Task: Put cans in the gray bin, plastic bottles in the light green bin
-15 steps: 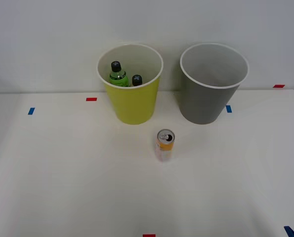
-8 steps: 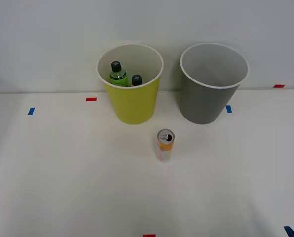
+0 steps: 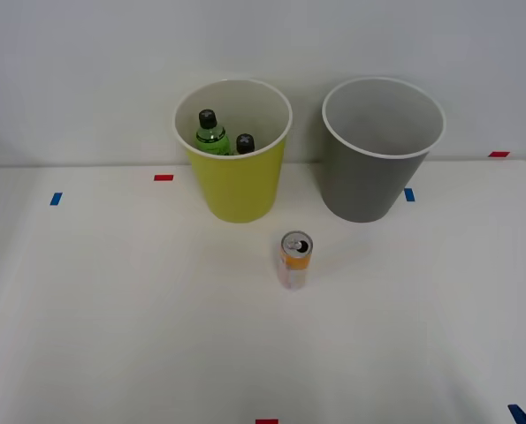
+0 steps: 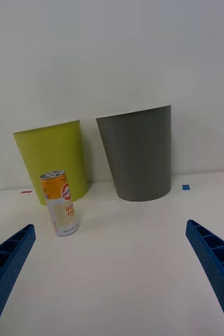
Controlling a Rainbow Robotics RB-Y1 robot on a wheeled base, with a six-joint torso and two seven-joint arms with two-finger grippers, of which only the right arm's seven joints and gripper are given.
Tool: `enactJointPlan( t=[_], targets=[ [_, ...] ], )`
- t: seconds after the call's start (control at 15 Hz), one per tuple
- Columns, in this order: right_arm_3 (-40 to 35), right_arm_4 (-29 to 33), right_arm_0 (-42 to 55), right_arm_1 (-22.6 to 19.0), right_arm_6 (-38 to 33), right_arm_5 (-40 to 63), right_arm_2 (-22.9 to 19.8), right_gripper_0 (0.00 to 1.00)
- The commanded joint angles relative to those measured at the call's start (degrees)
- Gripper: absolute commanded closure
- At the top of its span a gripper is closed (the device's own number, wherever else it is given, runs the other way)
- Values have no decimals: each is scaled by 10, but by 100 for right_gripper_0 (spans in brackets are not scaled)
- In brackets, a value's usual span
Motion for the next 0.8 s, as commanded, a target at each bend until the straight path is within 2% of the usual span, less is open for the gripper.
enactJointPlan(
  t=[0.07,0.67,0.8],
  targets=[
    [0,0,0,0,0,0,0,0],
    [16,3,-16,0,0,7,3,0],
    [44,-37,-34,-3,4,5,13,0]
  ],
)
